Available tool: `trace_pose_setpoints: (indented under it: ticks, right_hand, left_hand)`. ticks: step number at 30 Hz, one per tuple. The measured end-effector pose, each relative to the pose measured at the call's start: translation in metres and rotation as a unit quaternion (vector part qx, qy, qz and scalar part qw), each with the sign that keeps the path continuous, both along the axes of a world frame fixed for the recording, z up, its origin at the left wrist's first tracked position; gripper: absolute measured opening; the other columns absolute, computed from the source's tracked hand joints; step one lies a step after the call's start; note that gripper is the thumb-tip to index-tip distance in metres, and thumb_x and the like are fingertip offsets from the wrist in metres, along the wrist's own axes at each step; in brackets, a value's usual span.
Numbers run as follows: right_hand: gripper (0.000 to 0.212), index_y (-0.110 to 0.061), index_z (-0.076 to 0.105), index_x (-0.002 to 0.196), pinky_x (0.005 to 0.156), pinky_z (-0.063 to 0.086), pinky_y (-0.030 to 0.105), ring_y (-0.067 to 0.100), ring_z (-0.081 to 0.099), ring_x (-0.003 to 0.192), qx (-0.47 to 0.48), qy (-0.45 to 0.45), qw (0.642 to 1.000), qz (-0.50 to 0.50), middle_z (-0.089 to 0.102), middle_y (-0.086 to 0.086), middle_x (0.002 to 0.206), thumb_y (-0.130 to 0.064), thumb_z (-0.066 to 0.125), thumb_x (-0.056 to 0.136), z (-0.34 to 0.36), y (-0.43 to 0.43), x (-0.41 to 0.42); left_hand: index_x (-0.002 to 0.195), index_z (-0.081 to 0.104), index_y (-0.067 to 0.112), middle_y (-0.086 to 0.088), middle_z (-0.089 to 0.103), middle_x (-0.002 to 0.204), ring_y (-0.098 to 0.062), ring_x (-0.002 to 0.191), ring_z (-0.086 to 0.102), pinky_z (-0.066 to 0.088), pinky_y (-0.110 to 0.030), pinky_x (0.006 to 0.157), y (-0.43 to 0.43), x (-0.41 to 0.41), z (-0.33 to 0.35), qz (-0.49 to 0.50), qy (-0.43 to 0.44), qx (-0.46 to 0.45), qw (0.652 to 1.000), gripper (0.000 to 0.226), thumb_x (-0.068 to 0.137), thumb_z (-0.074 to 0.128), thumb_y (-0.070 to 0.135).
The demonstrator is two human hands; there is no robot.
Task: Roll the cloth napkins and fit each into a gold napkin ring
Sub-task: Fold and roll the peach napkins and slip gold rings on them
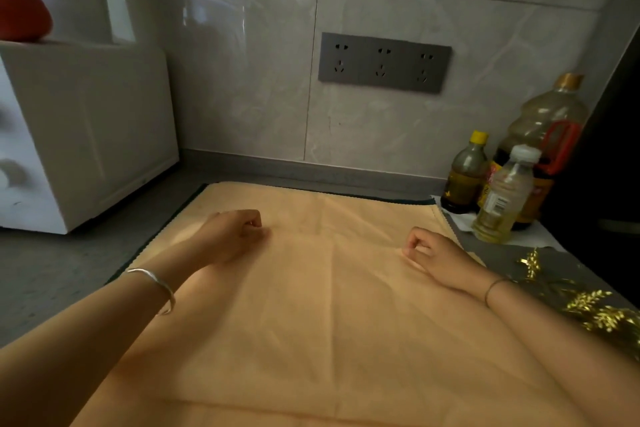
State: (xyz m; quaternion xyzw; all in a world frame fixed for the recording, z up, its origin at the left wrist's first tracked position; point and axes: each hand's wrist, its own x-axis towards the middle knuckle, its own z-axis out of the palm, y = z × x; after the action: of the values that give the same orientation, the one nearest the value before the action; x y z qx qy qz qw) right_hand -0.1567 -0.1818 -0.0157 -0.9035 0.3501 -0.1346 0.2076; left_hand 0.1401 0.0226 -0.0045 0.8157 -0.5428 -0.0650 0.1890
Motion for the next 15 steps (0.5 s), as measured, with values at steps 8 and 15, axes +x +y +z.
trace_pose_setpoints:
  ticks: [8,15]
  right_hand:
    - [0.019,-0.026,0.052,0.072,0.082,0.039,0.031,0.010,0.055,0.080,-0.070,-0.034,0.997,0.000,0.060,-0.010,0.077,-0.028,0.059,0.090,-0.001,0.041,-0.031]
    - [0.040,-0.019,0.043,0.137,0.108,0.022,0.028,0.017,0.034,0.132,-0.159,-0.009,0.987,-0.013,0.039,-0.003,0.143,-0.026,0.044,0.097,0.011,0.119,-0.031]
  left_hand:
    - [0.070,0.052,0.028,0.005,0.055,0.078,-0.009,0.072,0.047,0.034,-0.020,0.060,0.035,-0.026,0.016,0.016,-0.020,0.038,0.999,0.024,0.091,0.054,0.040]
    - [0.149,0.011,0.033,0.003,0.007,0.157,-0.028,0.145,0.001,0.004,-0.052,0.115,0.068,-0.116,0.014,0.001,-0.151,0.058,0.987,0.061,0.096,0.037,0.048]
